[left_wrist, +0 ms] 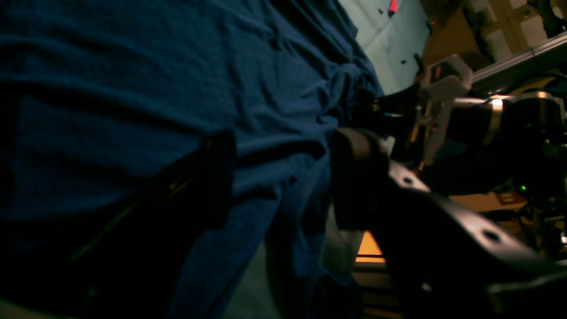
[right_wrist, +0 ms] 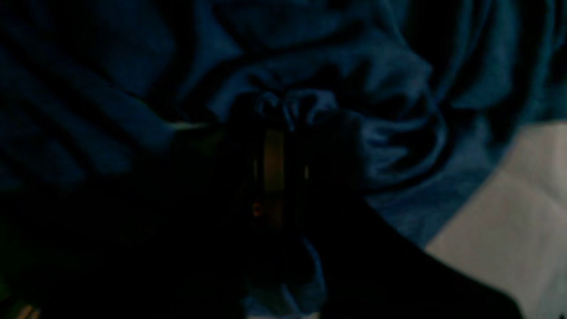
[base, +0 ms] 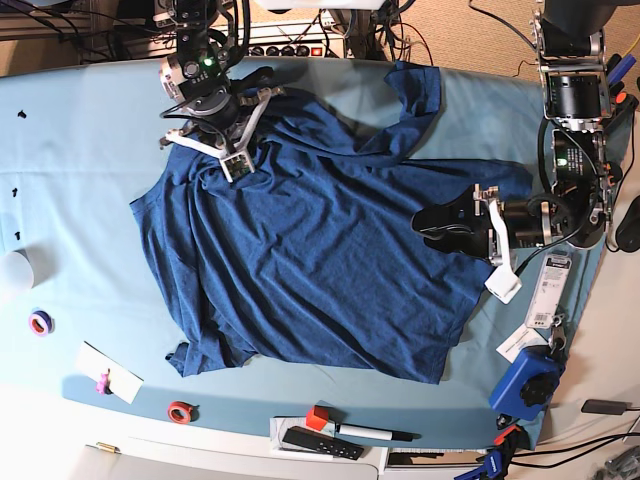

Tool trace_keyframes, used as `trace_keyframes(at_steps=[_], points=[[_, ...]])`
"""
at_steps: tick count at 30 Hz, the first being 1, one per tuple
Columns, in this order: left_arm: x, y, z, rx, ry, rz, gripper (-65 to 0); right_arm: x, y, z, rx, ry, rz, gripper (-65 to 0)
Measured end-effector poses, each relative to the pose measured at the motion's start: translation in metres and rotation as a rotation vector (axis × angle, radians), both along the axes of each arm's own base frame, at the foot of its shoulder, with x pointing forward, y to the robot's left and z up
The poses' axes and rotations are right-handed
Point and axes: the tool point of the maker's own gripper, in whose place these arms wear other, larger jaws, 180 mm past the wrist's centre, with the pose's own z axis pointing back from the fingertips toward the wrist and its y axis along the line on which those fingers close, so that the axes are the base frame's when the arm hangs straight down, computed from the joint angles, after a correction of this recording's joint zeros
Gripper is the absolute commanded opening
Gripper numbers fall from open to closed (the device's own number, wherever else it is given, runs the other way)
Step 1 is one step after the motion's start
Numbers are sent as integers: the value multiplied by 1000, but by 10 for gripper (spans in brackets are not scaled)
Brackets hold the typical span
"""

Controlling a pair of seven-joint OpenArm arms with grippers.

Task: Layout the t-shirt on the table in an organized manner, then fold the t-shirt properly
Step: 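Move the right gripper to the shirt's shoulder and grasp the fabric, then pull the grasped shoulder with the right gripper away from the left gripper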

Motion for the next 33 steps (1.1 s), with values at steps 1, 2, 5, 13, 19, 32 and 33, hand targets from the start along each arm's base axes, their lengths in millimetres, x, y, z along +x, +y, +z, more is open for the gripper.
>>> trace_keyframes(at_steps=[1, 2, 5, 13, 19, 32, 33], points=[[0, 0, 0, 1, 0, 0, -300, 0, -6, 1, -29, -3, -24, -650], [0, 0, 0, 0, 0, 0, -300, 1, -13, 3, -55, -12, -47, -650], [0, 0, 0, 1, 1, 0, -300, 5, -33, 16, -135, -56, -113, -650], [0, 0, 0, 0, 0, 0, -300, 0, -55, 29, -202, -70, -236, -650], [0, 0, 0, 1, 0, 0, -300, -17, -87, 39, -359, -101, -356, -650], [0, 0, 0, 0, 0, 0, -300, -33, -104, 45, -461, -100, -416, -650], [0, 0, 0, 1, 0, 0, -300, -32, -103, 44, -464, -91, -399, -604]])
